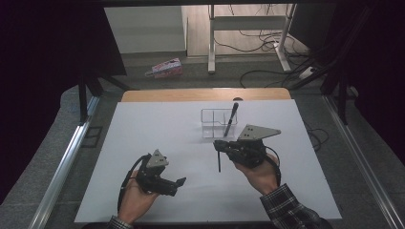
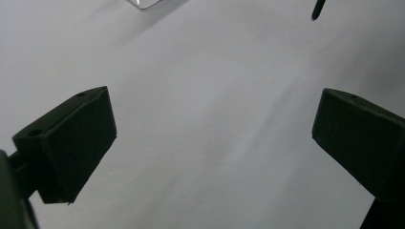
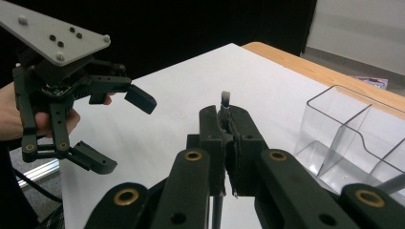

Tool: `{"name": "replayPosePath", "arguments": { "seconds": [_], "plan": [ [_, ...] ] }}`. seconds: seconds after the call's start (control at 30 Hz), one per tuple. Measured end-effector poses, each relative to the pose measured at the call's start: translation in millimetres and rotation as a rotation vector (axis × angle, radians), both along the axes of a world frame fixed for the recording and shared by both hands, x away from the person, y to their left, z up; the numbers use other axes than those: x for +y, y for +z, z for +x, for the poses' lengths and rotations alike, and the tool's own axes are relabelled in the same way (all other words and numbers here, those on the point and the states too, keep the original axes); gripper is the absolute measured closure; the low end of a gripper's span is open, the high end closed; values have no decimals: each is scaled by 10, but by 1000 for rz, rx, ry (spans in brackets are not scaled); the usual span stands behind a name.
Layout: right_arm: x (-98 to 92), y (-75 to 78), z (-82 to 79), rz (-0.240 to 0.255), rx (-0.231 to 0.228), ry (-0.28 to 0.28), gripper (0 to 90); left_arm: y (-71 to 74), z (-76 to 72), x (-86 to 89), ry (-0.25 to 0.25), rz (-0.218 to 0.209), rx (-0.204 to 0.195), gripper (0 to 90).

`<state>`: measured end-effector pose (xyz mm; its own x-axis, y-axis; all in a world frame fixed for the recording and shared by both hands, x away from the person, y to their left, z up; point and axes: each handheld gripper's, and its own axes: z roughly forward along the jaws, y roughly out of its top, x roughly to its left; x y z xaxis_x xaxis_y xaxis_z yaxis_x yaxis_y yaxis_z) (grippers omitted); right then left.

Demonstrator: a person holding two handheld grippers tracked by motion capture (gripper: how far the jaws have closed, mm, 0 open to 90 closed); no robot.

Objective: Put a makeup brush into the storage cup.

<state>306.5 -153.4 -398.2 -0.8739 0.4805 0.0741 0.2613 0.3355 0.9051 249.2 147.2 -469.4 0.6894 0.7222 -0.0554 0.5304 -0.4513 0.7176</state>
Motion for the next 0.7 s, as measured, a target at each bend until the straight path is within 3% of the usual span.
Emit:
{"name": "replayPosePath", "arguments": {
  "seconds": [0.7],
  "plan": [
    [-120,66,89,10,-16,-32,854,-87,-142,310,85,9,-20,14]
  ]
}}
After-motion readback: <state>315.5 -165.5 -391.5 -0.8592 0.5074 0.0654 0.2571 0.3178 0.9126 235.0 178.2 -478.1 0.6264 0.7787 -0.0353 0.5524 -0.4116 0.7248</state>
